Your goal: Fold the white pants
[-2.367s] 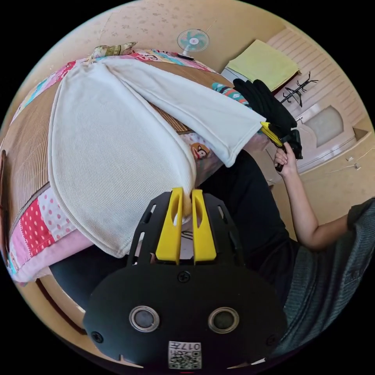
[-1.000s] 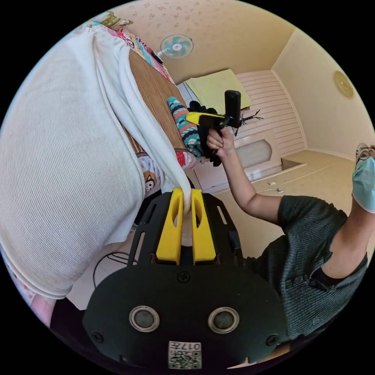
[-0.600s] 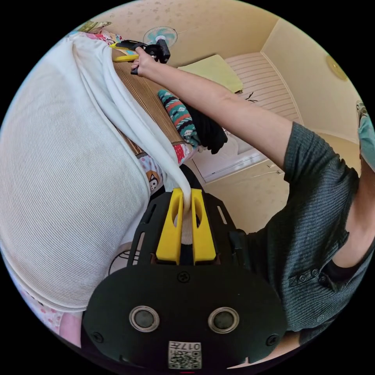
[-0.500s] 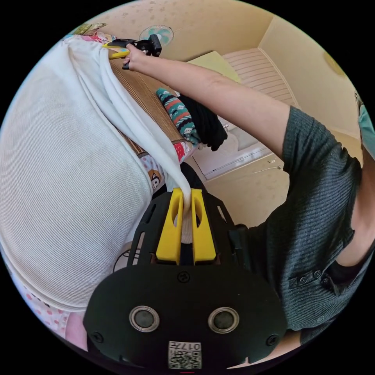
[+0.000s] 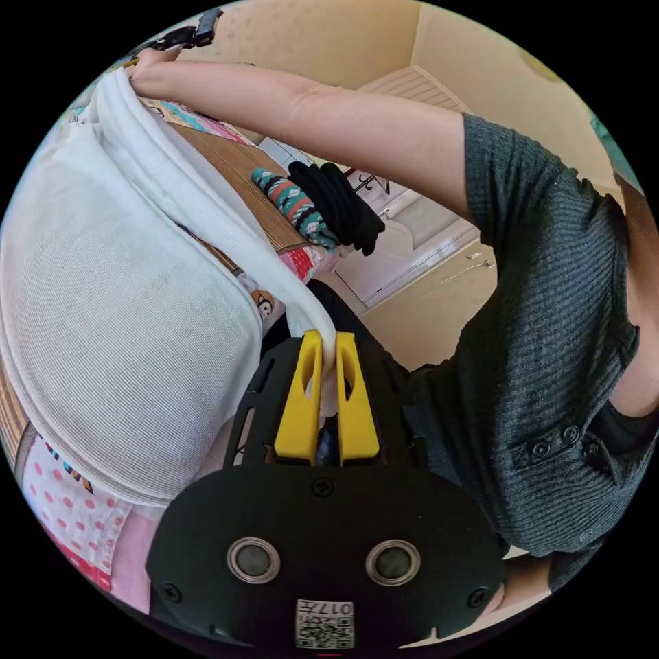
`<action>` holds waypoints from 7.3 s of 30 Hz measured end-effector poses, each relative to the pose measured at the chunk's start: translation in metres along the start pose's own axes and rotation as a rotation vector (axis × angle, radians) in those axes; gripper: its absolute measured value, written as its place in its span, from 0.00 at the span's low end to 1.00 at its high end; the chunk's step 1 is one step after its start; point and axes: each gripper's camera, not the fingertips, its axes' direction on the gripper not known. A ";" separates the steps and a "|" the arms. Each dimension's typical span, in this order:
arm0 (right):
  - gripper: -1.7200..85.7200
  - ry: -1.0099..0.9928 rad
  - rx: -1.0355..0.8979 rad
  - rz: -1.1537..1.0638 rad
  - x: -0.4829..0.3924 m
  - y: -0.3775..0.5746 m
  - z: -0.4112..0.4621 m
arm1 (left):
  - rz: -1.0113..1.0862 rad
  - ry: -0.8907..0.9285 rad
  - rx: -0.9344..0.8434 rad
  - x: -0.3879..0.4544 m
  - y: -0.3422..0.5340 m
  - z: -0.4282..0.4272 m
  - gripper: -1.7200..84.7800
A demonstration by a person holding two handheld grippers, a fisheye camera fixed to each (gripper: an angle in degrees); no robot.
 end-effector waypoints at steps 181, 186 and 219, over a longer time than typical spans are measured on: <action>0.15 -0.198 -0.084 0.202 -0.062 0.304 -0.108 | -0.514 -0.709 0.413 -0.001 -0.127 -0.095 0.12; 0.14 -0.175 -0.194 0.164 -0.076 0.296 -0.078 | -0.516 -0.639 0.404 -0.009 -0.092 -0.061 0.15; 0.15 -0.495 -0.219 0.330 -0.042 0.493 -0.212 | -0.755 -0.271 0.195 0.011 0.042 -0.032 0.18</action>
